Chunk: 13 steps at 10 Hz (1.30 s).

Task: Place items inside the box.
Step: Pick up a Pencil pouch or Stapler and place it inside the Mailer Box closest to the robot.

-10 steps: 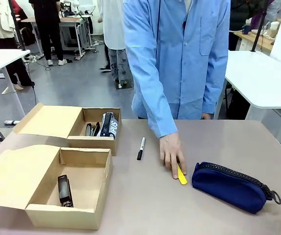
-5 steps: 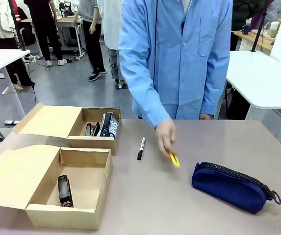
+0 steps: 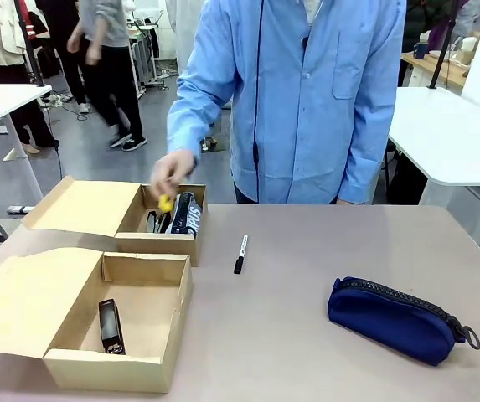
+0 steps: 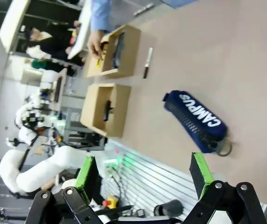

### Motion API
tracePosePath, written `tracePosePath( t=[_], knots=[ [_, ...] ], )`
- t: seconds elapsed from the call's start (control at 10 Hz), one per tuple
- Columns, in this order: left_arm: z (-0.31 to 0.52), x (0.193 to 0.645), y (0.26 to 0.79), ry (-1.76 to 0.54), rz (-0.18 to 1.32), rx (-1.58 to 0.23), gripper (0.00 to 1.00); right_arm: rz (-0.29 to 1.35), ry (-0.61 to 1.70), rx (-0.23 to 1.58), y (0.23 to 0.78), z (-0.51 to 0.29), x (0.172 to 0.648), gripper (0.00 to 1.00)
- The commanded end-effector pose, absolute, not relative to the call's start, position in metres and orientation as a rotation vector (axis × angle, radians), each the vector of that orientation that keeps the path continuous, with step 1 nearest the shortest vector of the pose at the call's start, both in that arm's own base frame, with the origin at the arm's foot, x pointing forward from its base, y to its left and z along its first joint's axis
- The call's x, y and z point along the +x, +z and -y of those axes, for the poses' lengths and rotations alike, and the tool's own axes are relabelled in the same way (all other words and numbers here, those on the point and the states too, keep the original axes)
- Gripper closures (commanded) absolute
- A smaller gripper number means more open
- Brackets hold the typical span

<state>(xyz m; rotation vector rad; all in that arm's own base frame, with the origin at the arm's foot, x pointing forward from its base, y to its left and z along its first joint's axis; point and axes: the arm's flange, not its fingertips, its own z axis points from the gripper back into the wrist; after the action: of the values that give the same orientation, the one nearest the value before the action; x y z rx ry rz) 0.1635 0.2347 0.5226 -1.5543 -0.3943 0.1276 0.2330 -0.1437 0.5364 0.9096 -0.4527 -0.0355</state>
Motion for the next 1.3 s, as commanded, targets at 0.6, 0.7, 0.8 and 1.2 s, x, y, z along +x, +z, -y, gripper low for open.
tracePosePath(
  t=[0.6,0.7,0.8,1.2],
  knots=[
    [-0.235,0.163,0.525,0.115,0.411,-1.564,0.00,0.056,0.353,0.451,0.452,-0.058,0.377,0.00],
    [-0.235,0.163,0.525,0.115,0.411,-1.564,0.00,0.016,0.254,0.557,0.473,-0.042,0.378,0.00],
    [-0.235,0.163,0.525,0.115,0.411,-1.564,0.00,0.055,0.356,0.502,0.439,-0.069,0.363,0.00],
    [-0.235,0.163,0.525,0.115,0.411,-1.564,0.00,-0.037,0.479,0.324,0.395,-0.092,0.380,0.00]
  ],
)
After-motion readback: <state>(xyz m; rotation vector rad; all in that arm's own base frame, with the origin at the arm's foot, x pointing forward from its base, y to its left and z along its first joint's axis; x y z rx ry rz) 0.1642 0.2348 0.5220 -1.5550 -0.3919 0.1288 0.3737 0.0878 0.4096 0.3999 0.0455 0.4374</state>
